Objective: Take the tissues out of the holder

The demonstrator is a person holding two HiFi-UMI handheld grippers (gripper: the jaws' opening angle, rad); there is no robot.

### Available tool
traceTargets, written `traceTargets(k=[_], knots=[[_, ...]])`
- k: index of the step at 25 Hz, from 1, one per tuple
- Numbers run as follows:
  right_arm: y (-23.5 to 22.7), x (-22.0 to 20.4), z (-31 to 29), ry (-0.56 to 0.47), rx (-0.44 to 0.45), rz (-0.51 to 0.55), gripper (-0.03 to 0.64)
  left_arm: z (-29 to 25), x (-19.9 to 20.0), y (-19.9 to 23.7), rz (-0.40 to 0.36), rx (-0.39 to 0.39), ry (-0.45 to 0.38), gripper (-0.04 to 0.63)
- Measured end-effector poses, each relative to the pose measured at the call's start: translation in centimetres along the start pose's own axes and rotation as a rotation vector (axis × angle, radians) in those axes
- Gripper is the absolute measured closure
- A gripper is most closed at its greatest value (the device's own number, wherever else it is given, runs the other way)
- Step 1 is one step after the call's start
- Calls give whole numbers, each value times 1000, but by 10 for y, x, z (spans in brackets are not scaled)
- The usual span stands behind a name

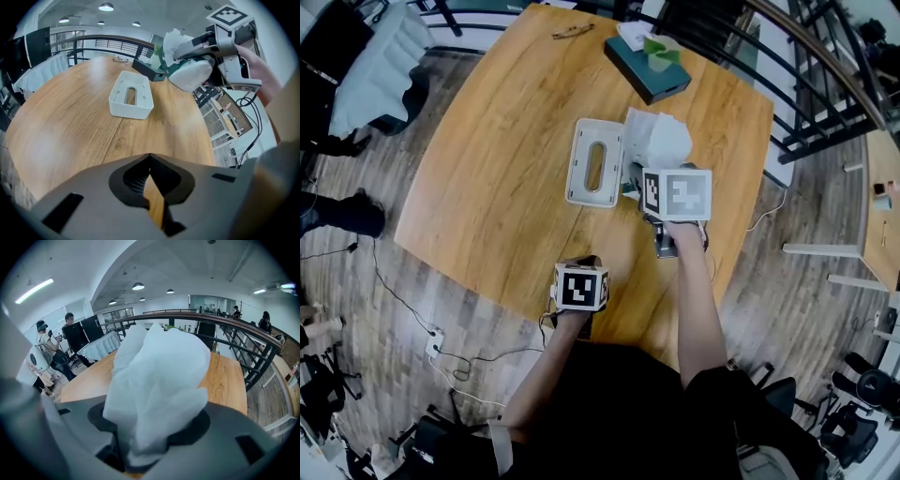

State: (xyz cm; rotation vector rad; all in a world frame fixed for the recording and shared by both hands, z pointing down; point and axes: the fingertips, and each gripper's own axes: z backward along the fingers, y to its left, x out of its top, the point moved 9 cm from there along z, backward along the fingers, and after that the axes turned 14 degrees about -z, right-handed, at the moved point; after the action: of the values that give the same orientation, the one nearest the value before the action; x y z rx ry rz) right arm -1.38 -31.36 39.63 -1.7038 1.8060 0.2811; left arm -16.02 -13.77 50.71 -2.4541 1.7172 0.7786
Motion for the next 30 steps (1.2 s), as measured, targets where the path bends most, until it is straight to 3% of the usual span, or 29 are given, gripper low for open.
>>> traceTargets(k=[15, 30], knots=[[-64, -26, 35, -6, -48, -56, 333, -10, -1, -45, -84, -5, -4, 588], [-112, -74, 58, 30, -79, -108, 333, -11, -12, -85, -73, -14, 10, 588]])
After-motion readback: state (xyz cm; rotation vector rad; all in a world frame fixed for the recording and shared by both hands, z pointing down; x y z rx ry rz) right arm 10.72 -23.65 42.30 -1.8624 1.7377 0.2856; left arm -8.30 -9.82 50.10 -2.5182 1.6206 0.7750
